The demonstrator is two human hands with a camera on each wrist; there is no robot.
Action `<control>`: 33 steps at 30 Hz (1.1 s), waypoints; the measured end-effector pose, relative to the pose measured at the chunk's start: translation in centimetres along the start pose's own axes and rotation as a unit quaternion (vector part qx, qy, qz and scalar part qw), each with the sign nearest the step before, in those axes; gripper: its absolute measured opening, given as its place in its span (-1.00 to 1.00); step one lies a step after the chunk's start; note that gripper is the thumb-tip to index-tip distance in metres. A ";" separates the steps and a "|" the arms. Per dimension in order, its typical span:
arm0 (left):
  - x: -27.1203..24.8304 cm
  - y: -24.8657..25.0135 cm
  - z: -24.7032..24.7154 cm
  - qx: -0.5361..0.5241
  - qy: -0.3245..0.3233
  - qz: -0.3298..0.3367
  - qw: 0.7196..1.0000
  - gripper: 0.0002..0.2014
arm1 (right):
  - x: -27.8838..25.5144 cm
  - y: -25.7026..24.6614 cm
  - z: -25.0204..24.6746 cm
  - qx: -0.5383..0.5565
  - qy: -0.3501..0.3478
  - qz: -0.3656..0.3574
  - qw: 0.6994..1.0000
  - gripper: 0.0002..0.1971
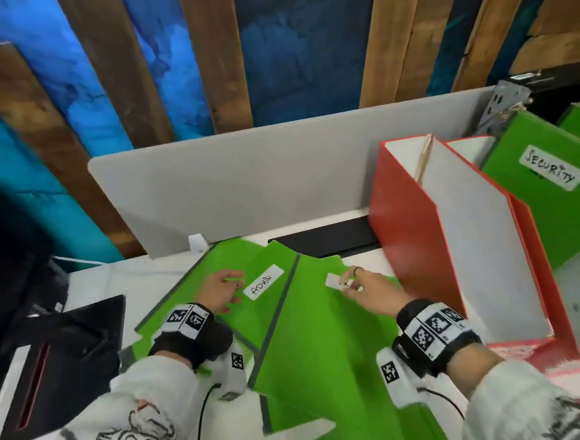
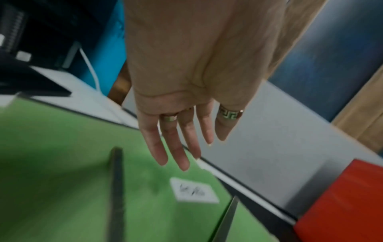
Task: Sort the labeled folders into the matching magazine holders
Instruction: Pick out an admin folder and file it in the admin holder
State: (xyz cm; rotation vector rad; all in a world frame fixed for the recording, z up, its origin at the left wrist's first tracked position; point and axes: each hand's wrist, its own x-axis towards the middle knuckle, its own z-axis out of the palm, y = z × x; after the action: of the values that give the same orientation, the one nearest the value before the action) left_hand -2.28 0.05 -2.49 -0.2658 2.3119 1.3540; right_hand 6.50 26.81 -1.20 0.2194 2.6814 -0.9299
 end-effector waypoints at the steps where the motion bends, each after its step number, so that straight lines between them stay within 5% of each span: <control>1: 0.4 -1.0 0.3 0.007 -0.003 -0.013 1.000 -0.71 | 0.2 0.8 0.8 -0.001 -0.004 0.024 1.000 -0.86; 4: 0.9 -3.1 1.9 0.025 -0.042 -0.029 0.998 -0.70 | 0.6 3.5 2.5 -0.027 -0.017 0.090 0.995 -0.90; 9: 1.3 -4.0 5.4 0.056 -0.079 -0.018 0.995 -0.59 | -0.1 6.3 4.0 -0.080 -0.038 0.184 0.979 -0.52; 15: 0.8 -3.1 7.9 0.084 -0.049 -0.017 0.995 -0.47 | -0.4 7.3 4.1 -0.045 -0.056 0.175 0.982 -0.43; 23: 0.1 -3.2 8.5 -0.018 -0.108 0.018 0.994 -0.28 | -0.3 7.4 3.8 0.036 -0.032 0.155 0.987 -0.44; 29: 0.4 -3.6 3.9 -0.120 -0.003 0.076 0.990 -0.36 | 0.6 7.3 3.6 0.080 0.085 0.150 0.982 -0.49; 33: 0.9 -4.6 -1.2 -0.207 0.082 0.091 0.971 -0.48 | 1.6 7.4 3.9 0.064 0.036 0.146 0.987 -0.63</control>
State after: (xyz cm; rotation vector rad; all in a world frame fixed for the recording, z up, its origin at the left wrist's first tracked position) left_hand -1.66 -3.24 -6.00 -0.3084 2.2036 1.9759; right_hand 7.58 30.18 -8.94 0.6653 2.5598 -1.0161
